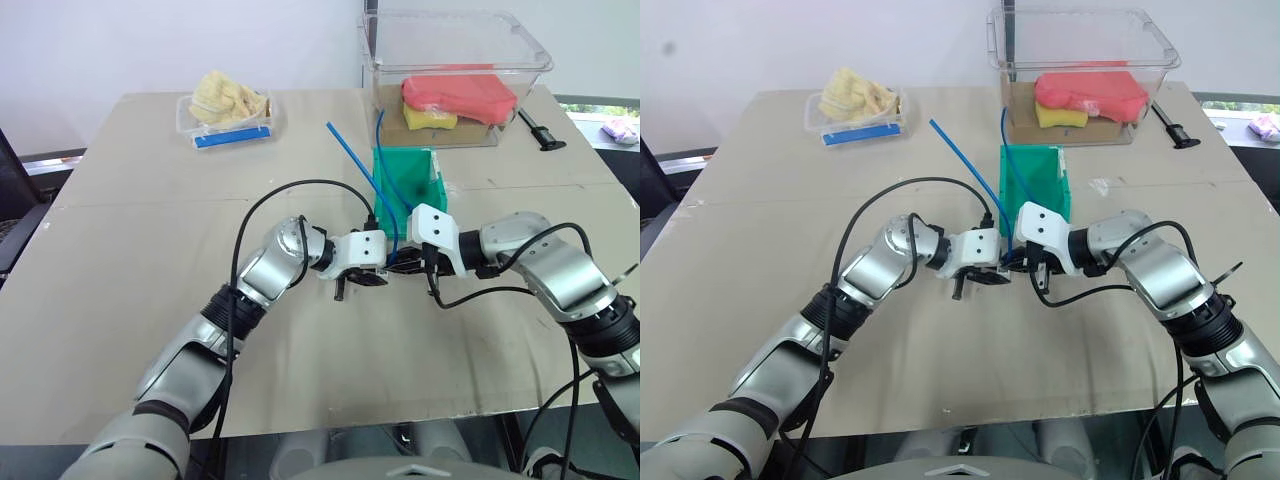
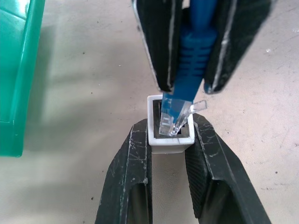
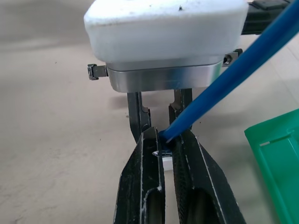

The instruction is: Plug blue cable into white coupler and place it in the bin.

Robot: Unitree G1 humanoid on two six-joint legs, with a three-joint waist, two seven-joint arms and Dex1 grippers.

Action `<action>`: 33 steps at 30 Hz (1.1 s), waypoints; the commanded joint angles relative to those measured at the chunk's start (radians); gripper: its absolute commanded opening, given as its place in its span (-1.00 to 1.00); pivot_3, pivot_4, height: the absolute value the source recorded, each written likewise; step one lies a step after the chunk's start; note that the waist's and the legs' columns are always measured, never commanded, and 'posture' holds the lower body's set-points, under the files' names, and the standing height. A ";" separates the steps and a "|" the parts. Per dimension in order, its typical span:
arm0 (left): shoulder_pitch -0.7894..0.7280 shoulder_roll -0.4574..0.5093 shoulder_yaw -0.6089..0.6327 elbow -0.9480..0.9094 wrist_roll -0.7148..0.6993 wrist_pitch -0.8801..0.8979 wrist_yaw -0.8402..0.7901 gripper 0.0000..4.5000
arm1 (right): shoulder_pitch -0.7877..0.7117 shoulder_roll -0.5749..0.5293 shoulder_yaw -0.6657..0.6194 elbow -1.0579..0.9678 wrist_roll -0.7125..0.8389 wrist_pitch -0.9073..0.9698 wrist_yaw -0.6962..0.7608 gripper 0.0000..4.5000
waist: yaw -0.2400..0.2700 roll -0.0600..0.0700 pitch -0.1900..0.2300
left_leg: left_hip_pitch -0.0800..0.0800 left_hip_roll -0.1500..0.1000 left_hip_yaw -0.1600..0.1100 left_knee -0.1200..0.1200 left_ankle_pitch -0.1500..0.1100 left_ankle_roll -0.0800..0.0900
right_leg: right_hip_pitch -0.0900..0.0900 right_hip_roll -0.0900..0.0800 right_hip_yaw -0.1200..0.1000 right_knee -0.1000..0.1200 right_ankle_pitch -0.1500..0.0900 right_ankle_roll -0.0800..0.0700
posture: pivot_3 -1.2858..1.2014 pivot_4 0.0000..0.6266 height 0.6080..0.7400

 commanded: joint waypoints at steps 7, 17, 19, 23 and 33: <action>0.005 -0.011 -0.005 0.013 0.028 0.008 0.011 -0.83 | -0.079 0.000 0.044 0.090 -0.047 0.030 0.107 -1.00 | 0.002 0.000 -0.001 | 0.000 0.000 0.000 0.001 0.000 0.000 | 0.000 0.000 0.000 0.000 0.000 0.000 | 0.03 -0.52 1.00; 0.007 -0.017 -0.005 0.004 0.030 0.018 0.017 -0.83 | -0.120 0.031 0.101 0.154 -0.109 0.012 0.163 -1.00 | 0.002 0.001 -0.002 | 0.000 -0.001 -0.001 0.001 0.000 0.000 | 0.001 0.000 -0.001 0.000 0.000 0.000 | 0.03 -0.52 1.00; 0.006 -0.019 -0.006 0.004 0.030 0.019 0.017 -0.83 | -0.119 0.042 0.111 0.166 -0.126 0.001 0.167 -1.00 | 0.002 0.001 -0.003 | 0.000 -0.001 -0.001 0.001 0.000 0.000 | 0.001 0.000 -0.001 0.000 0.000 0.000 | 0.03 -0.52 1.00; 0.006 -0.023 -0.006 0.002 0.030 0.021 0.018 -0.83 | -0.124 0.073 0.129 0.199 -0.154 -0.014 0.166 -1.00 | 0.001 0.001 -0.004 | 0.000 -0.001 -0.002 0.001 0.000 0.000 | 0.001 0.000 -0.001 0.000 0.000 0.000 | 0.03 -0.52 1.00; 0.023 -0.028 0.008 -0.016 0.026 0.042 0.035 -0.83 | -0.045 0.135 0.090 0.256 -0.205 -0.144 0.110 -1.00 | -0.001 0.001 -0.010 | 0.015 0.000 -0.002 -0.002 0.000 0.000 | 0.014 0.000 0.000 0.000 0.000 0.000 | 0.03 -0.52 1.00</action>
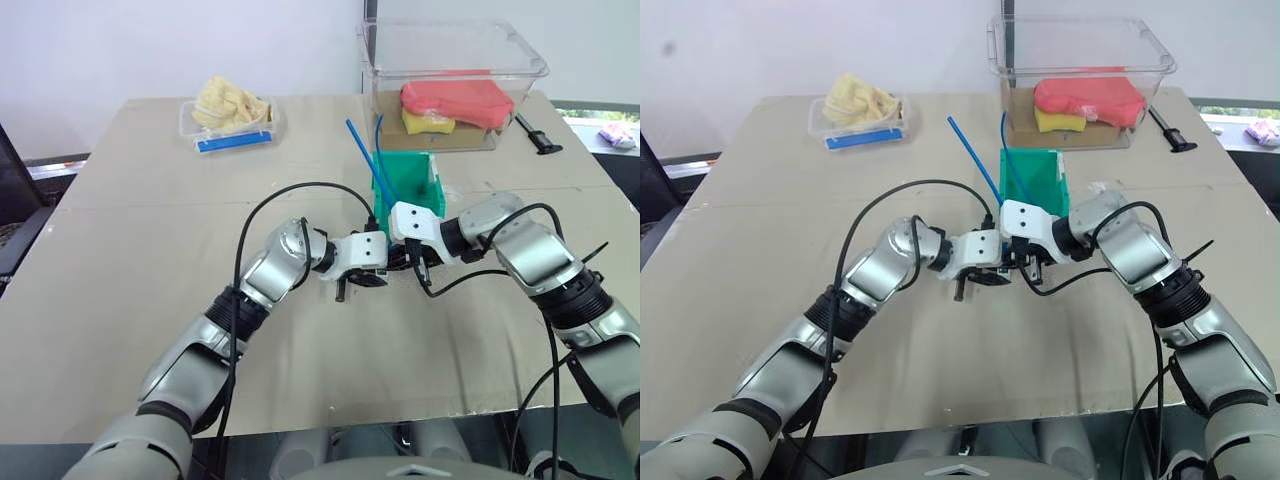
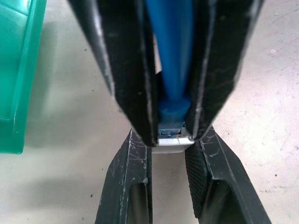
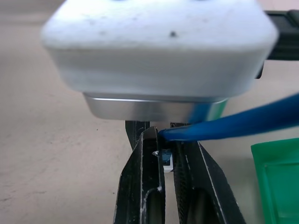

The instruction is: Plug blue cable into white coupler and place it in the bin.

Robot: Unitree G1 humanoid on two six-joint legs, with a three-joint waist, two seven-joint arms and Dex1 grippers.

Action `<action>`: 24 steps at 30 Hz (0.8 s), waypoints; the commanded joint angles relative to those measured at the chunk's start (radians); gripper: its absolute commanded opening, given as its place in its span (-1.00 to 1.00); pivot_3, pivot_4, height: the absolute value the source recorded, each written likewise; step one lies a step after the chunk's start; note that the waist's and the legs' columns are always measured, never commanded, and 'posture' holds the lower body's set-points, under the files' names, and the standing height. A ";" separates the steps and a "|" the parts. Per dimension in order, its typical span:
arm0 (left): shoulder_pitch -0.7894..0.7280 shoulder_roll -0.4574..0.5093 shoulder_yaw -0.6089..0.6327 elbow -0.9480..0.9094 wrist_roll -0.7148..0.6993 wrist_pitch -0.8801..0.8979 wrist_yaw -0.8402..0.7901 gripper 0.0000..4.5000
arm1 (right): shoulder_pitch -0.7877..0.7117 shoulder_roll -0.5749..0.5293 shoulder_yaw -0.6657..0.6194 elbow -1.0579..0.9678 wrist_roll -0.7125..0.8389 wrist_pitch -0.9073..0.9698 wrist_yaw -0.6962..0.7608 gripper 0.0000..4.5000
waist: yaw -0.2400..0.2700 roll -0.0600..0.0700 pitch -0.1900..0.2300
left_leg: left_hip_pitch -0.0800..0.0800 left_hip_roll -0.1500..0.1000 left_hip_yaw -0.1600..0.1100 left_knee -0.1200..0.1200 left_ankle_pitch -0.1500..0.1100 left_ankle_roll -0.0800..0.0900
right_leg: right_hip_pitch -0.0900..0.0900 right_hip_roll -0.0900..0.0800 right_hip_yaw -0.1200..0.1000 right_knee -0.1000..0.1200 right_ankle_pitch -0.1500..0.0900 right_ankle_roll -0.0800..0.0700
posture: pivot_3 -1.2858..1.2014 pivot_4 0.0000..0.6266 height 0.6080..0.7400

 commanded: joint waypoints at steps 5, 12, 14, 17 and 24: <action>0.043 -0.004 0.051 -0.066 -0.027 0.069 0.024 -0.83 | 0.087 0.083 -0.201 -0.017 0.062 -0.088 -0.149 -0.37 | -0.005 0.000 -0.002 | 0.000 0.001 -0.001 0.000 0.000 0.000 | -0.001 0.000 0.001 0.000 0.000 0.000 | 0.03 -0.52 1.00; 0.092 0.028 0.151 -0.179 -0.124 0.204 0.040 -0.83 | 0.320 -0.001 -0.518 -0.437 0.292 0.051 -0.245 1.00 | 0.003 0.002 -0.001 | -0.016 0.001 -0.005 -0.001 0.001 -0.003 | -0.015 0.000 0.000 -0.001 0.000 0.000 | 0.03 -0.52 1.00; 0.092 -0.008 0.223 -0.224 -0.195 0.314 0.079 -0.83 | 0.427 -0.017 -0.596 -0.567 0.341 0.104 -0.300 1.00 | 0.004 0.002 -0.001 | -0.021 0.000 -0.004 0.000 0.003 -0.005 | -0.020 -0.001 0.000 -0.001 0.000 0.000 | 0.03 -0.52 1.00; 0.043 -0.064 0.311 -0.262 -0.270 0.526 0.161 -0.83 | 0.578 -0.005 -0.677 -0.733 0.343 0.157 -0.431 1.00 | 0.011 0.001 -0.001 | -0.024 0.000 -0.004 0.001 0.002 -0.005 | -0.023 -0.002 0.000 -0.001 0.000 0.000 | 0.03 -0.52 1.00; -0.208 -0.218 0.503 -0.126 -0.405 0.888 0.360 -0.83 | 0.879 0.097 -0.677 -0.985 0.246 0.213 -0.723 1.00 | 0.008 0.001 -0.001 | -0.018 -0.002 -0.006 0.002 0.000 -0.001 | -0.015 0.000 -0.003 0.000 -0.002 0.003 | 0.03 -0.52 1.00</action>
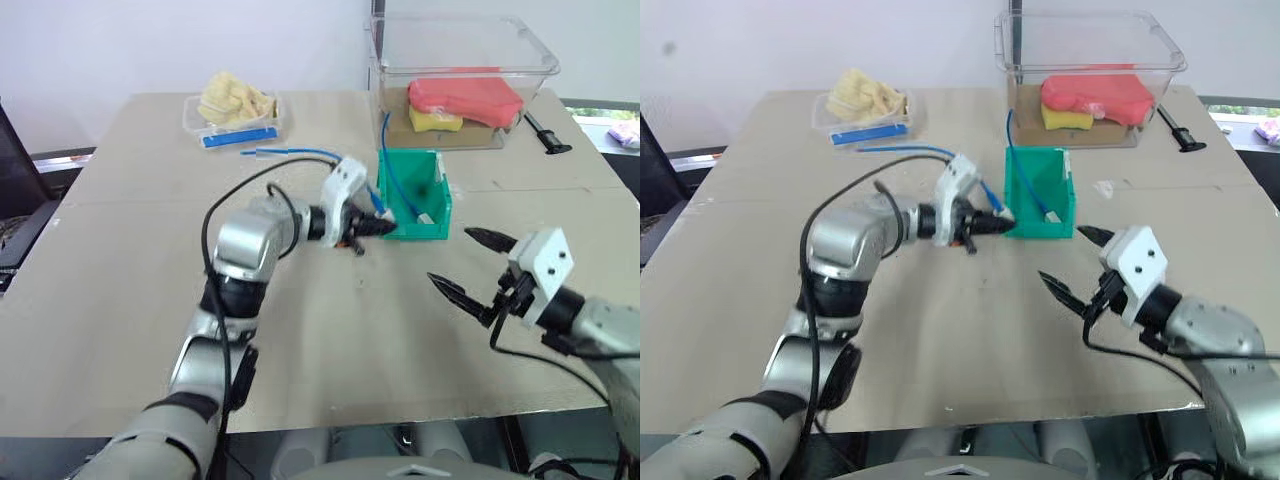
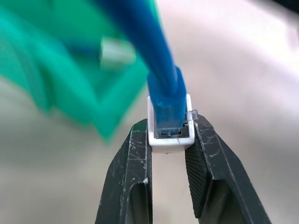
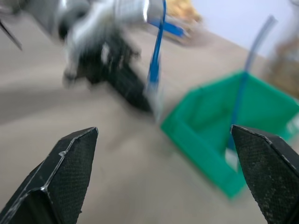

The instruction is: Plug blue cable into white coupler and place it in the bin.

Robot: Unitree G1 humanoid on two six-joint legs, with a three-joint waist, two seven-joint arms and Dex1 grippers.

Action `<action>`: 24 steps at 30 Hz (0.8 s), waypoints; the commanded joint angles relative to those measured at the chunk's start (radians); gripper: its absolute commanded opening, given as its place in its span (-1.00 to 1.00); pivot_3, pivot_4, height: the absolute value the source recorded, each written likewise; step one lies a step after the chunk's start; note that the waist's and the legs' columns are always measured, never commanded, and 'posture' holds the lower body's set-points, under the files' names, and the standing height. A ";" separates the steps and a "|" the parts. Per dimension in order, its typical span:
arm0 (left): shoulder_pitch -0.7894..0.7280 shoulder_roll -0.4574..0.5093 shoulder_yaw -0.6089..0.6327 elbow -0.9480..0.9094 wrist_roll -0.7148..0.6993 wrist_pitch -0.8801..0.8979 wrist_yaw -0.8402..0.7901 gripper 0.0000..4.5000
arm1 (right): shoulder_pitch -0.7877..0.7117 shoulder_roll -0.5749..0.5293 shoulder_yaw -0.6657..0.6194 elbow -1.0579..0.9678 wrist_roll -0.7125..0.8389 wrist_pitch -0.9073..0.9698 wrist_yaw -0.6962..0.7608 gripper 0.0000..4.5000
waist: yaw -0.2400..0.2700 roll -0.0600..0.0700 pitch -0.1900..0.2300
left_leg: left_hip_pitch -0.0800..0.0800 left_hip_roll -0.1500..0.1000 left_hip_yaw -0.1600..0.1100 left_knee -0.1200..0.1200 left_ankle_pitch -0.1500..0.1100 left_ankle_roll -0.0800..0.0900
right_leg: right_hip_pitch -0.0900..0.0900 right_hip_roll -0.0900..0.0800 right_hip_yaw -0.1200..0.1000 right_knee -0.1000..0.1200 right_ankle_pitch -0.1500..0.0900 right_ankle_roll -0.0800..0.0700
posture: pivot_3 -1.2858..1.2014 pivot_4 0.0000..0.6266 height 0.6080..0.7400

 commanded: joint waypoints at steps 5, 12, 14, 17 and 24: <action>-0.315 -0.179 0.122 0.392 0.008 0.028 0.302 -0.83 | 0.137 0.089 0.071 -0.173 -0.102 0.023 -0.247 1.00 | -0.012 0.000 0.000 | 0.004 0.000 -0.001 0.000 0.000 -0.001 | 0.004 0.000 0.000 -0.001 -0.001 0.001 | 0.03 -0.52 1.00; -0.558 -0.247 0.184 0.877 0.028 -0.198 0.441 0.03 | 0.165 0.096 0.077 -0.181 -0.133 0.000 -0.299 1.00 | -0.014 0.000 0.000 | 0.003 -0.001 0.000 -0.001 0.002 -0.004 | 0.003 0.000 0.000 -0.002 0.001 -0.002 | 0.03 -0.52 1.00; -0.585 -0.238 0.189 0.914 0.020 -0.187 0.432 0.52 | 0.172 0.096 0.066 -0.181 -0.129 -0.006 -0.300 1.00 | -0.014 0.000 0.000 | 0.001 -0.001 0.002 -0.002 0.003 -0.005 | 0.001 0.000 0.000 -0.002 0.001 -0.002 | 0.03 -0.52 1.00; -0.582 -0.204 0.187 0.872 -0.002 -0.108 0.396 0.98 | 0.175 0.097 0.057 -0.178 -0.126 -0.013 -0.302 1.00 | -0.016 0.000 0.000 | 0.001 -0.001 0.004 -0.002 0.003 -0.005 | 0.001 0.000 0.000 -0.002 0.001 -0.002 | 0.03 -0.52 1.00; -0.370 -0.068 0.144 0.351 -0.157 0.134 0.243 0.98 | 0.150 0.092 0.046 -0.137 -0.106 -0.030 -0.288 1.00 | -0.023 0.000 0.001 | 0.002 0.000 0.002 -0.003 0.003 -0.005 | 0.000 0.000 0.003 0.000 0.001 -0.002 | 0.03 -0.52 1.00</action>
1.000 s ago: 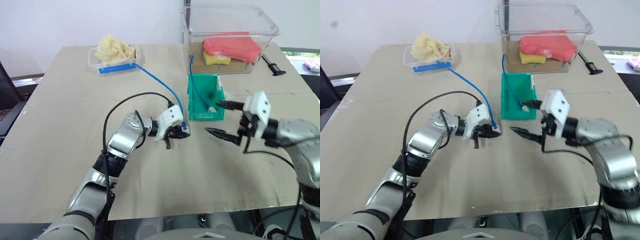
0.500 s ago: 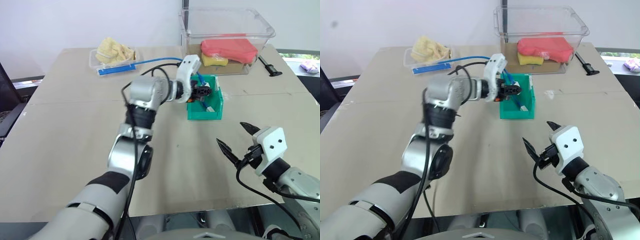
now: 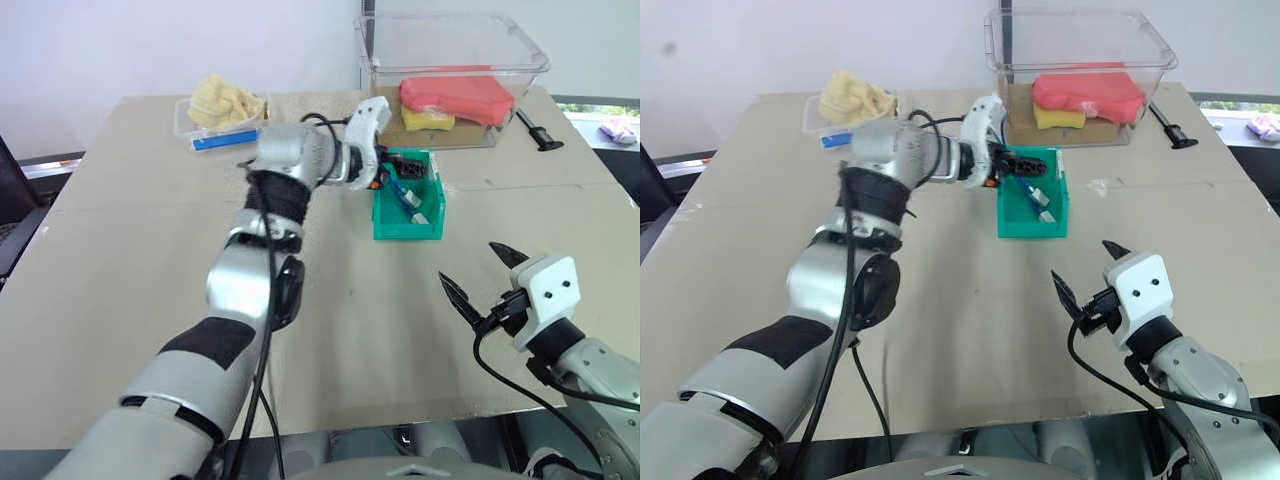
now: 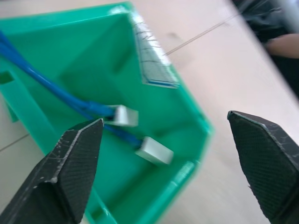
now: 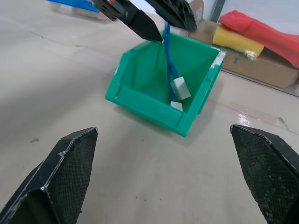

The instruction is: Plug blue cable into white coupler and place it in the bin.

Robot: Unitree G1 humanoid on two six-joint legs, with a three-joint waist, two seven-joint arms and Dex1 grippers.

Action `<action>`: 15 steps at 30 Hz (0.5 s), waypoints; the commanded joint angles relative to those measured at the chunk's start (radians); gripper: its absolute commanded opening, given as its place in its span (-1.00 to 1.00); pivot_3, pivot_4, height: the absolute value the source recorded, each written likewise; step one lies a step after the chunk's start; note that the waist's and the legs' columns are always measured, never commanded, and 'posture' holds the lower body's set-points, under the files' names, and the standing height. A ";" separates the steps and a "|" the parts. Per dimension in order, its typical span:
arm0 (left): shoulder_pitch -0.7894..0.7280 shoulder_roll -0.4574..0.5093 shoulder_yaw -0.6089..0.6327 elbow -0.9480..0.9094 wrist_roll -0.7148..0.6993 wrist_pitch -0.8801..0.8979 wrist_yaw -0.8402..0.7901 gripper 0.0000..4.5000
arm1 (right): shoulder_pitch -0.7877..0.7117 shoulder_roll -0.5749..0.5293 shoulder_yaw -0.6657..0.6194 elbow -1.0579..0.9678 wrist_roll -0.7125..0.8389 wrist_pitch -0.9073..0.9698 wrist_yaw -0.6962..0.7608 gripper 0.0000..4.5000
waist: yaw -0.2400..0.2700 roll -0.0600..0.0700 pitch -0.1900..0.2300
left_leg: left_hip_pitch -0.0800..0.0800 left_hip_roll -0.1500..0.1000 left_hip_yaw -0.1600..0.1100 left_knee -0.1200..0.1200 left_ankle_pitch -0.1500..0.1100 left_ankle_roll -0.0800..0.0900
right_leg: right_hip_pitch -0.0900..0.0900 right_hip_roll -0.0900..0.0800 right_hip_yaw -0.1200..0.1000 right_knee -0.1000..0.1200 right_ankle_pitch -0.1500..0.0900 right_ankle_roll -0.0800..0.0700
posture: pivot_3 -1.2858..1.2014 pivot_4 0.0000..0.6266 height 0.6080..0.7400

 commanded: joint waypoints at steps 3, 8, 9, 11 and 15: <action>0.252 0.095 -0.033 -0.517 -0.097 -0.067 -0.107 0.98 | -0.034 -0.018 -0.057 0.024 0.030 -0.035 0.028 1.00 | 0.005 0.001 0.000 | 0.000 0.000 0.000 0.000 0.000 -0.001 | -0.001 0.000 0.001 0.000 0.000 0.000 | 0.03 -0.52 1.00; 0.531 0.169 -0.029 -0.763 -0.084 -0.283 -0.141 0.98 | -0.063 -0.042 -0.115 0.072 0.073 -0.050 0.069 1.00 | 0.013 0.001 -0.001 | 0.000 0.002 0.002 0.000 0.001 -0.002 | -0.001 0.000 0.003 0.000 0.000 -0.001 | 0.03 -0.52 1.00; 0.585 0.180 -0.033 -0.787 -0.063 -0.362 -0.150 0.98 | -0.065 -0.049 -0.126 0.081 0.081 -0.054 0.079 1.00 | 0.015 0.001 -0.001 | 0.000 0.002 0.002 0.000 0.001 -0.002 | -0.001 0.000 0.003 0.000 0.000 -0.001 | 0.03 -0.52 1.00; 0.674 0.203 -0.044 -0.823 -0.046 -0.499 -0.194 0.98 | -0.064 -0.062 -0.147 0.099 0.097 -0.067 0.099 1.00 | 0.017 0.001 -0.001 | 0.000 0.002 0.002 0.000 0.001 -0.002 | -0.001 0.000 0.003 0.000 0.000 -0.001 | 0.03 -0.52 1.00; 0.836 0.303 0.011 -0.859 -0.149 -0.540 -0.356 0.98 | -0.041 -0.102 -0.218 0.135 0.137 -0.096 0.165 1.00 | 0.021 0.001 -0.001 | 0.000 0.002 0.004 0.000 0.001 -0.001 | -0.001 0.000 0.003 -0.001 0.000 -0.001 | 0.03 -0.52 1.00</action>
